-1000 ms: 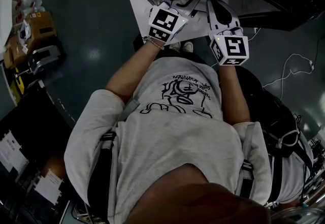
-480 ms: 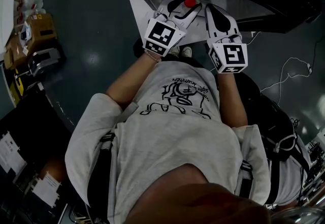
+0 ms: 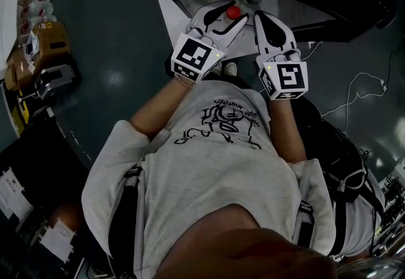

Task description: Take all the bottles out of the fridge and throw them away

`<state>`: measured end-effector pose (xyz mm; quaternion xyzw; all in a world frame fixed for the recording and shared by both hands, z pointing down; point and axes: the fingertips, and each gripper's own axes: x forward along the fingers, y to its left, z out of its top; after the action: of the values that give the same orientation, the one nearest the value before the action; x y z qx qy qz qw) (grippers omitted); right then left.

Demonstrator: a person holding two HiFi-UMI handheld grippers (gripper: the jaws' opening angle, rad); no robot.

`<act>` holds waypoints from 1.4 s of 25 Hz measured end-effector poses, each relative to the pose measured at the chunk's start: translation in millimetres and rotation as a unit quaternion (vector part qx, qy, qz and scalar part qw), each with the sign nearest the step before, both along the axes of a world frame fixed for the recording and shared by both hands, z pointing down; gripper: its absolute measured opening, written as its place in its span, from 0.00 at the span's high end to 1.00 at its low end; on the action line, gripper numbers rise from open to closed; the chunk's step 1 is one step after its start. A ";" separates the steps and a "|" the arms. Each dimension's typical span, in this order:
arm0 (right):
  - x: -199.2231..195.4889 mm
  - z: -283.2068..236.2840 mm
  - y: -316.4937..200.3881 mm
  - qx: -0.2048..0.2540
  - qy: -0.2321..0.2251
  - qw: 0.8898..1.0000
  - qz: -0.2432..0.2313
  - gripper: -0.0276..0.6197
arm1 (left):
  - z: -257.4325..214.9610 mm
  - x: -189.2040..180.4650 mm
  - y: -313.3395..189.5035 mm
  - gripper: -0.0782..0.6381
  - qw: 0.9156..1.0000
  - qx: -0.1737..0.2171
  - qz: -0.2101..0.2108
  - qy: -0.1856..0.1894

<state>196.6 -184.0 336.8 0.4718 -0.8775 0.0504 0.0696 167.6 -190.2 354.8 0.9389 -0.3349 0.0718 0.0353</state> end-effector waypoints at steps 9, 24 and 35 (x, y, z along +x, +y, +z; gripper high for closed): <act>4.3 -22.3 5.7 0.008 -0.006 1.000 -0.004 0.94 | -26.3 2.6 13.8 0.67 1.000 0.016 0.008 0.000; 12.7 -60.9 27.3 0.019 -0.026 0.999 -0.013 0.94 | -73.1 7.3 38.6 0.67 0.999 0.036 0.019 0.008; 13.5 -66.0 27.7 0.018 -0.020 0.999 -0.039 0.94 | -80.8 3.5 45.8 0.67 0.999 0.036 -0.009 0.004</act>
<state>210.1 -156.3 270.8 0.4372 -0.8973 0.0410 0.0454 171.1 -144.5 274.0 0.9367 -0.3457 0.0553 0.0040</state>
